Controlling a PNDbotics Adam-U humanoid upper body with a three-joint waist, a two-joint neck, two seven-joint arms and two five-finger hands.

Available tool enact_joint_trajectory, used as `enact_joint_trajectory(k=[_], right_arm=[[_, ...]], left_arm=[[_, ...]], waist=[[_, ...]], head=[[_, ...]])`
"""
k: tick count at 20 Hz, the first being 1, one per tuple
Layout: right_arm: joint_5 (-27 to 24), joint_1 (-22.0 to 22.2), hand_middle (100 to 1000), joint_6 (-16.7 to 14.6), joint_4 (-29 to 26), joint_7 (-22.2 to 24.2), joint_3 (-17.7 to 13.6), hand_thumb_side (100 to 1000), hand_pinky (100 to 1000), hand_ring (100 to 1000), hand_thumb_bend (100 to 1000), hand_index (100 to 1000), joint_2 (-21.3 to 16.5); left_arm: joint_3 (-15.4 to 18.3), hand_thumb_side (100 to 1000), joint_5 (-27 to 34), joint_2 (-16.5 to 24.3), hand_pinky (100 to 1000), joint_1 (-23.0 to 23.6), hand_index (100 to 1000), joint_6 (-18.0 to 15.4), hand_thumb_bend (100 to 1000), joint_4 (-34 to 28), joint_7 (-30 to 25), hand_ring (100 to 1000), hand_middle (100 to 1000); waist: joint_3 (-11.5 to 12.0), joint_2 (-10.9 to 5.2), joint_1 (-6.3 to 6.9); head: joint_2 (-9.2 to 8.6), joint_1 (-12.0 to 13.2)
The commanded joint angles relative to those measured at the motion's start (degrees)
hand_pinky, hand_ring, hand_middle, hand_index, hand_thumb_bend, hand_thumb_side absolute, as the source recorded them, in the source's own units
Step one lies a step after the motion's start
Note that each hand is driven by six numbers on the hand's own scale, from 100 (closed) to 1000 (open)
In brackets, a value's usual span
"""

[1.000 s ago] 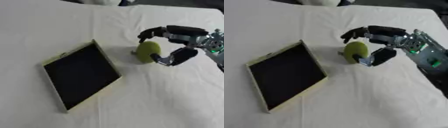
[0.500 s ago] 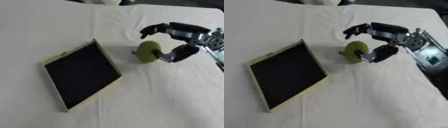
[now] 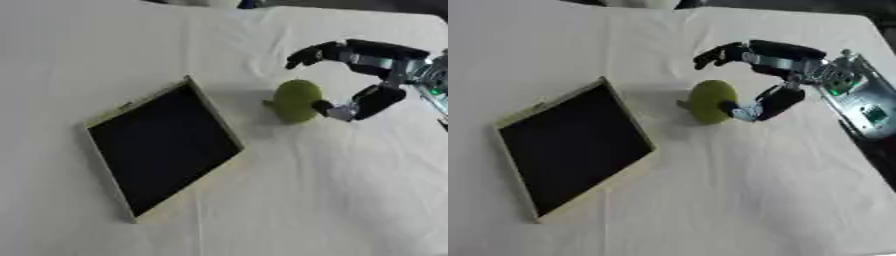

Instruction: Pick up objects on the table and place them in the box.

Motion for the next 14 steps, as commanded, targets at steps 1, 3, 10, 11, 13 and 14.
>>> enact_joint_trajectory(k=[1,3,10,11,13,14], right_arm=[[2.5,-1.0,882,-0.4,0.7,-0.1,0.0,100,925,1000,218,1000,-2.3],[3.2,-1.0,881,-0.5,1.2,-0.3,0.2,100,925,1000,214,1000,-2.1],[4.4,-1.9,880,-0.1,3.6,-0.5,0.4,100,927,1000,196,1000,-1.5],[4.6,-2.1,881,-0.1,4.0,-0.3,0.5,100,927,1000,193,1000,-1.3],[5.0,-2.4,882,0.0,4.9,0.1,0.9,100,929,1000,193,1000,-1.1],[5.4,-2.6,883,0.1,5.4,0.3,1.0,100,929,1000,190,1000,-1.0]], left_arm=[[0.0,490,0.1,1.3,606,-0.7,706,0.0,100,-1.0,-0.3,692,593],[0.0,489,0.2,1.3,606,-0.8,706,0.0,100,-1.0,-0.3,692,593],[-0.2,492,0.3,1.3,605,-0.7,706,0.1,100,-1.0,-0.6,693,593],[-0.2,493,0.3,1.2,605,-0.8,705,0.1,100,-1.0,-0.6,693,593],[-0.2,494,0.3,1.2,605,-0.8,705,0.1,100,-1.0,-0.7,693,594],[-0.2,493,0.3,1.2,605,-0.8,705,0.1,100,-1.0,-0.7,693,594]], waist=[[0.0,-1.17,0.17],[0.0,-1.19,0.14],[0.0,-1.14,0.16],[0.0,-1.11,0.17],[0.1,-1.06,0.16],[0.1,-1.04,0.17]], head=[[0.24,0.0],[0.23,0.1],[0.0,0.1],[0.0,0.1],[-0.05,0.1],[-0.06,0.1]])
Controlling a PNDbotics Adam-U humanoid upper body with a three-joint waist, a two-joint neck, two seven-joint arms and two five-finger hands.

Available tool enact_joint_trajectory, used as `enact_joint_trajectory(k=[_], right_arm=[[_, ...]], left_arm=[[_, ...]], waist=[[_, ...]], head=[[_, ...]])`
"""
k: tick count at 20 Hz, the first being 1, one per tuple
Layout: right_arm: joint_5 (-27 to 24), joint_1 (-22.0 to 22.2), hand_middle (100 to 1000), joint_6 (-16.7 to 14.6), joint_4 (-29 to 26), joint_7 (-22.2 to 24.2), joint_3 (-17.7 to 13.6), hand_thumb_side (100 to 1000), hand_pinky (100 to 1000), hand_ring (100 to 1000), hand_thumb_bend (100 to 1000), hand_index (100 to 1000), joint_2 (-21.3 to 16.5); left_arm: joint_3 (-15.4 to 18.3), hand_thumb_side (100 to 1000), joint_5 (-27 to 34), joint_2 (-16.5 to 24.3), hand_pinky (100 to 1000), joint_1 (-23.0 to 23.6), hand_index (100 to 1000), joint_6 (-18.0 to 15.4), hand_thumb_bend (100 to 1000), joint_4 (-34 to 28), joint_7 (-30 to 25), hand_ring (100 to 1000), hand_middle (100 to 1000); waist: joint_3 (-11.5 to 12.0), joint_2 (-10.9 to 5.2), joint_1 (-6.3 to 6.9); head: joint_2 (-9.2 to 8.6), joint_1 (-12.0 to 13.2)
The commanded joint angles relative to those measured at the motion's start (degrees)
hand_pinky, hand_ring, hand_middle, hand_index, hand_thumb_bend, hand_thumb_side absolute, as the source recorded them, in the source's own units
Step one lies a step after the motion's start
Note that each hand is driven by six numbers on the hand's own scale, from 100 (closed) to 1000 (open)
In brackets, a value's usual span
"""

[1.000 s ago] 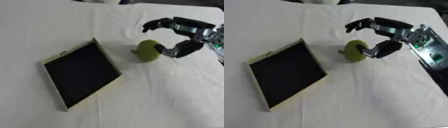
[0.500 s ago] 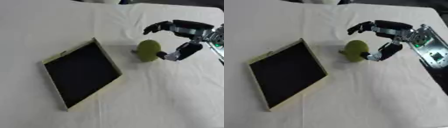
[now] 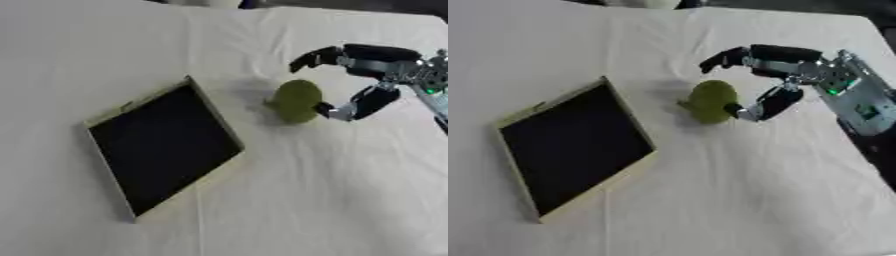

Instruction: Pick up objects on the table and place them in the box.

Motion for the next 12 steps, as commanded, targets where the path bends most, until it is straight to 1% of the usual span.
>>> enact_joint_trajectory(k=[1,7,12], right_arm=[[1.4,-1.2,883,0.1,1.3,0.6,-0.1,100,930,1000,190,1000,-1.0],[4.7,-2.3,883,-0.8,5.2,1.8,1.7,100,931,1000,228,1000,-0.1],[7.1,-2.6,861,-1.7,7.0,1.3,2.5,100,925,1000,241,1000,0.5]], left_arm=[[0.0,493,0.1,1.2,605,-0.8,705,0.0,100,-1.0,-0.2,693,594],[-0.2,497,0.2,1.1,605,-1.0,705,0.1,100,-1.0,-0.5,695,594],[-0.2,500,0.3,1.0,604,-1.0,705,0.1,100,-1.0,-0.7,695,595]], waist=[[0.1,-1.03,0.25],[0.3,-0.92,0.21],[0.3,-0.83,0.2]], head=[[-0.07,0.0],[-0.1,0.0],[-0.17,0.1]])
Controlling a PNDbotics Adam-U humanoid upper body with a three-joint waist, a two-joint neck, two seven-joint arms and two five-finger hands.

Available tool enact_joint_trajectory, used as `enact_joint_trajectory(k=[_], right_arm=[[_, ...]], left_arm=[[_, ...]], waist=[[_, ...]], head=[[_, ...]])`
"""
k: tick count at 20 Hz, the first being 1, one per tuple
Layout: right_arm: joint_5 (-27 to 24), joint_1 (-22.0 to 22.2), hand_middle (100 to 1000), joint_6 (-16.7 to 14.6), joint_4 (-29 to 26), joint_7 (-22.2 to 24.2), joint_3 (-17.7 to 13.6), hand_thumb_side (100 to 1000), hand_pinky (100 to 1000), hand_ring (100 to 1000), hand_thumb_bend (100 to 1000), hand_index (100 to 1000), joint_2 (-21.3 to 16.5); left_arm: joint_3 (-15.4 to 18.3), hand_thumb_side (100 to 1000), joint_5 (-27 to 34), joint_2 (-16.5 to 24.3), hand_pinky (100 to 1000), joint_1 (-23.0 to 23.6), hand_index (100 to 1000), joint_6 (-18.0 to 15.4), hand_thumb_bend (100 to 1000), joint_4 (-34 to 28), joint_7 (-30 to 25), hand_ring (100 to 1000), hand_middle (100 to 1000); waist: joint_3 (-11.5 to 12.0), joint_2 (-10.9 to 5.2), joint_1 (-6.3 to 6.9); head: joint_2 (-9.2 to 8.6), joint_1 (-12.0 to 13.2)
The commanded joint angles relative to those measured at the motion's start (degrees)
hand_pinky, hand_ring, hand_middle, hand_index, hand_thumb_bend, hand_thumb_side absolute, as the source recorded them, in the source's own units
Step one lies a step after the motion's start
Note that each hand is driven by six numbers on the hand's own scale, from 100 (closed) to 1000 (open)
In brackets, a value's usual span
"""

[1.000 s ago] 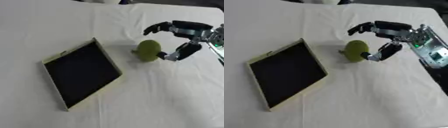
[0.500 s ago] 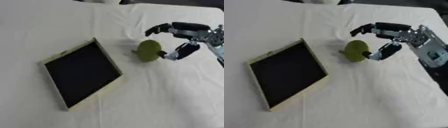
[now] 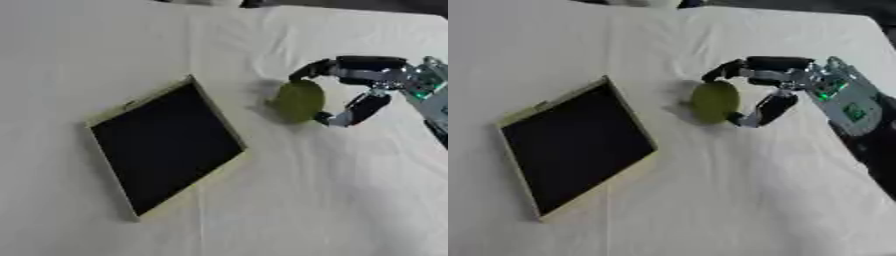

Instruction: Pick up objects on the table and place them in the box.

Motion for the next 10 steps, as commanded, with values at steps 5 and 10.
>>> enact_joint_trajectory(k=[5,10], right_arm=[[4.4,-1.3,733,-0.3,1.4,-4.9,0.2,100,863,1000,187,953,-0.4],[3.4,-2.3,537,0.9,3.9,-11.9,0.0,107,762,900,100,791,0.9]], left_arm=[[-0.1,502,0.3,1.0,604,-0.8,705,0.0,100,-1.0,-0.7,696,595],[-0.2,507,0.4,0.9,603,-0.8,705,0.1,100,-1.0,-0.8,697,595]], waist=[[-0.1,-1.16,0.27],[0.0,-1.18,0.28]], head=[[-0.24,0.2],[-0.05,0.3]])
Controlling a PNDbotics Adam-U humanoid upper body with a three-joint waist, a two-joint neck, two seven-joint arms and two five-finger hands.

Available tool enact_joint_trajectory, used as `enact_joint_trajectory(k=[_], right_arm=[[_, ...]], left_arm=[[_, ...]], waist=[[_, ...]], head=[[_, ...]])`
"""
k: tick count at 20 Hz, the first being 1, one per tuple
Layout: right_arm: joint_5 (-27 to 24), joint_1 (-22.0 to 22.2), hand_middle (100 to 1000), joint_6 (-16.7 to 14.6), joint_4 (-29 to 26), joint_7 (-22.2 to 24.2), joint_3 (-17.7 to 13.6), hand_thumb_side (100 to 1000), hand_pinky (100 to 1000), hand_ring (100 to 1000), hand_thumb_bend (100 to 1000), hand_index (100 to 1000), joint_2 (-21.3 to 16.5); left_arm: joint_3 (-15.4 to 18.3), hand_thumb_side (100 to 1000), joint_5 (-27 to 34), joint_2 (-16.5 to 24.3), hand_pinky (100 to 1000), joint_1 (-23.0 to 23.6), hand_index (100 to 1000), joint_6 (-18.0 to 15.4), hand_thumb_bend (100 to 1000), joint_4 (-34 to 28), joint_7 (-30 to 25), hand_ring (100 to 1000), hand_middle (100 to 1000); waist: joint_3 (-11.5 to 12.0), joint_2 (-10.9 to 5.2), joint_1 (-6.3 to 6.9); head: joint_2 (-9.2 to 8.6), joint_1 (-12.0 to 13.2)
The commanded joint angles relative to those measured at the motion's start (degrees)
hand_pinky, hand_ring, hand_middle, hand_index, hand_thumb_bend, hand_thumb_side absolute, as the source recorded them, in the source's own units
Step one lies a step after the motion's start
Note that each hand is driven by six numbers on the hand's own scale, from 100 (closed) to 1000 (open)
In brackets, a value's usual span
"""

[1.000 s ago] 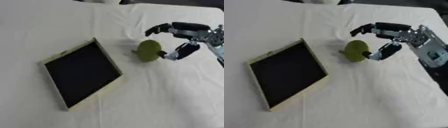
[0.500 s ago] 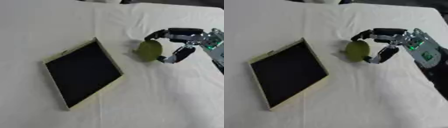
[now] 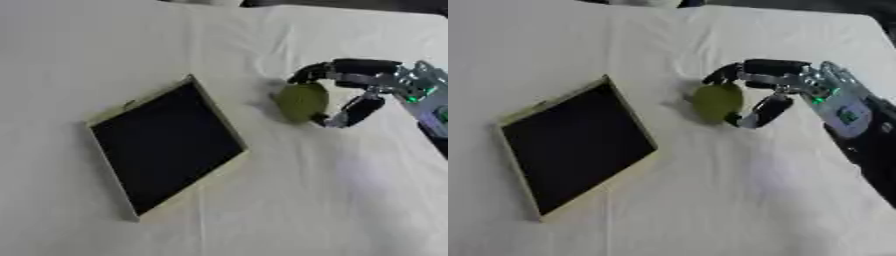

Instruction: Pick up objects on the table and place them in the box.

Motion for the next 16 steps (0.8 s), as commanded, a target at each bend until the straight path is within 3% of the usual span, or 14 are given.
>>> enact_joint_trajectory(k=[1,5,10,16], right_arm=[[-1.6,-0.9,532,0.7,1.1,-4.9,-0.7,108,758,896,100,786,-0.7],[-6.9,-0.7,463,1.7,-0.2,-8.4,-1.2,163,691,846,100,716,-0.8],[-13.0,-0.3,307,4.1,-4.0,-9.6,-3.1,208,610,780,100,548,-1.7],[-19.1,-0.1,295,3.9,-10.9,-9.7,-6.3,198,612,782,100,543,-2.9]], left_arm=[[-0.2,507,0.2,0.9,603,-0.7,705,0.0,100,-1.0,-0.4,697,595],[-0.2,510,0.2,0.9,603,-0.7,705,0.1,100,-1.0,-0.5,698,596],[-0.2,513,0.2,1.0,603,-0.7,705,0.2,100,-1.0,-0.5,698,596],[-0.2,515,0.2,1.1,603,-0.6,705,0.3,100,-1.0,-0.5,698,596]], waist=[[0.0,-1.17,0.26],[0.1,-1.16,0.21],[0.0,-1.31,0.12],[-0.2,-1.42,0.05]], head=[[0.01,0.3],[0.41,0.6],[0.55,0.9],[0.63,1.2]])
